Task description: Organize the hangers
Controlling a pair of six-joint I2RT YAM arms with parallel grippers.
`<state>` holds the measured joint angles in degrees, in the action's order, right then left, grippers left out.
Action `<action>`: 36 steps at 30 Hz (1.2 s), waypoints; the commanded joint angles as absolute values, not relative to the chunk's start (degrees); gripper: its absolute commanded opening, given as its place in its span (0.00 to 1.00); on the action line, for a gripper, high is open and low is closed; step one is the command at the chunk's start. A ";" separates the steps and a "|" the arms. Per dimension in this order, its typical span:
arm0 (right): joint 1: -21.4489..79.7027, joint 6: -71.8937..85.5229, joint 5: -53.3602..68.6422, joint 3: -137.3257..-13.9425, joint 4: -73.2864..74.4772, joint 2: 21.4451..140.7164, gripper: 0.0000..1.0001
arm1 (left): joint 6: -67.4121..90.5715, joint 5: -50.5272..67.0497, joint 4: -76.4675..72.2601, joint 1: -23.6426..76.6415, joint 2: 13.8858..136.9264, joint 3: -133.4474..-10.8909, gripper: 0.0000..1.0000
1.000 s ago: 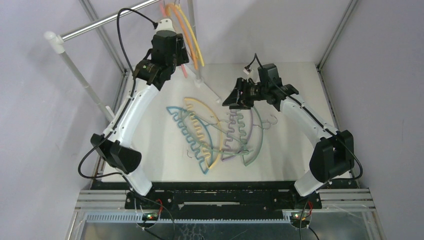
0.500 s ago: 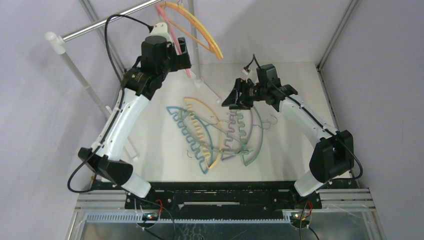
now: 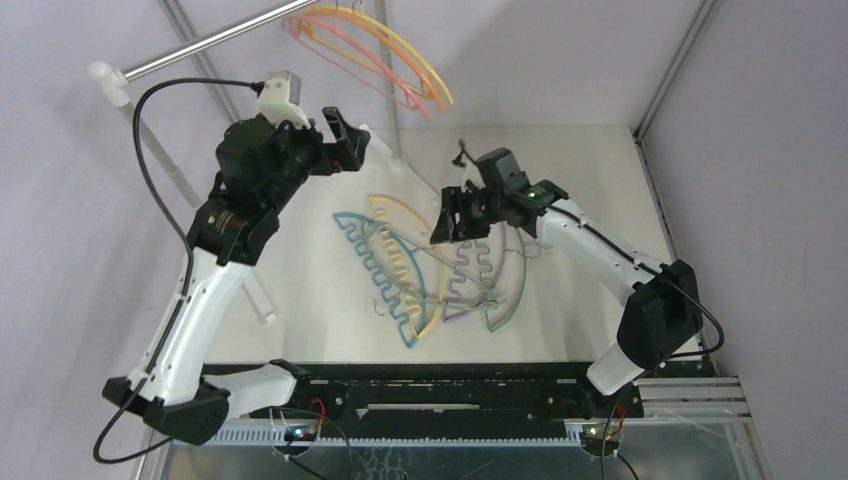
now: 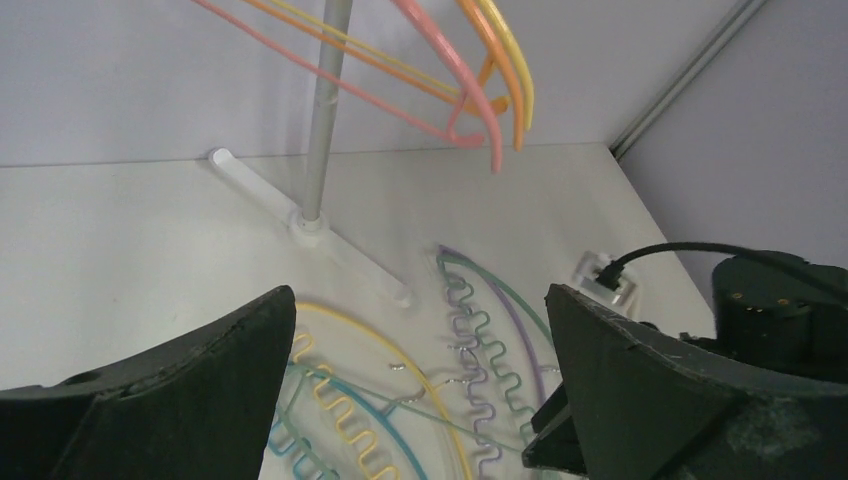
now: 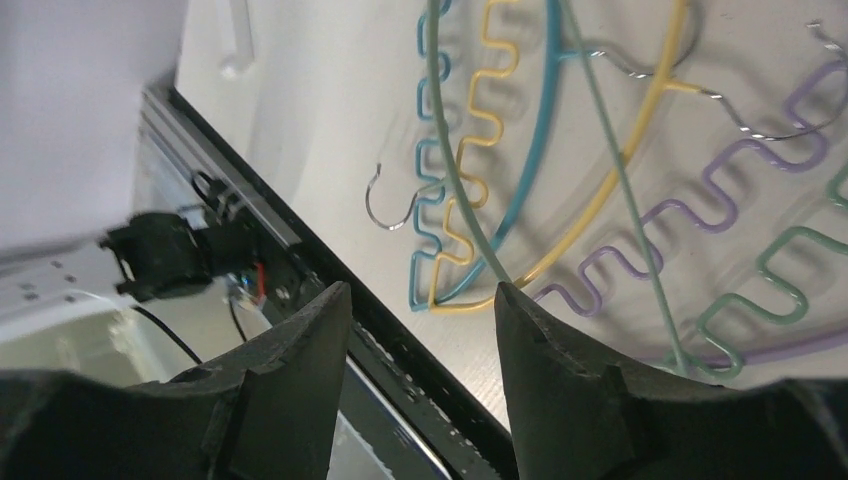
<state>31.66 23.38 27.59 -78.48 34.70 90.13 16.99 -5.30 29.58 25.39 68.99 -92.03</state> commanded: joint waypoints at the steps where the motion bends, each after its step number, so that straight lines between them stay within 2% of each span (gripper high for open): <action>1: 38.28 16.08 22.17 -79.64 37.00 92.24 0.63 | 17.26 -5.67 28.69 25.31 63.63 -86.39 0.99; 9: 46.82 10.66 20.22 -82.77 38.23 101.24 0.60 | 19.61 -8.09 30.17 25.22 53.94 -72.55 0.99; 16: 48.57 9.92 20.17 -81.38 36.07 108.11 0.55 | 23.41 -9.28 32.34 25.05 46.73 -64.37 0.99; 19: 49.21 8.94 17.00 -81.35 35.52 109.90 0.54 | 24.48 -9.11 33.05 25.00 44.76 -62.40 1.00; 25: 50.05 7.19 2.64 -81.36 35.20 111.49 0.53 | 24.76 -9.64 34.53 25.11 42.49 -61.28 0.99; 36: 50.62 6.45 5.58 -81.14 35.37 113.56 0.46 | 25.93 -9.88 33.34 25.10 41.29 -59.20 0.99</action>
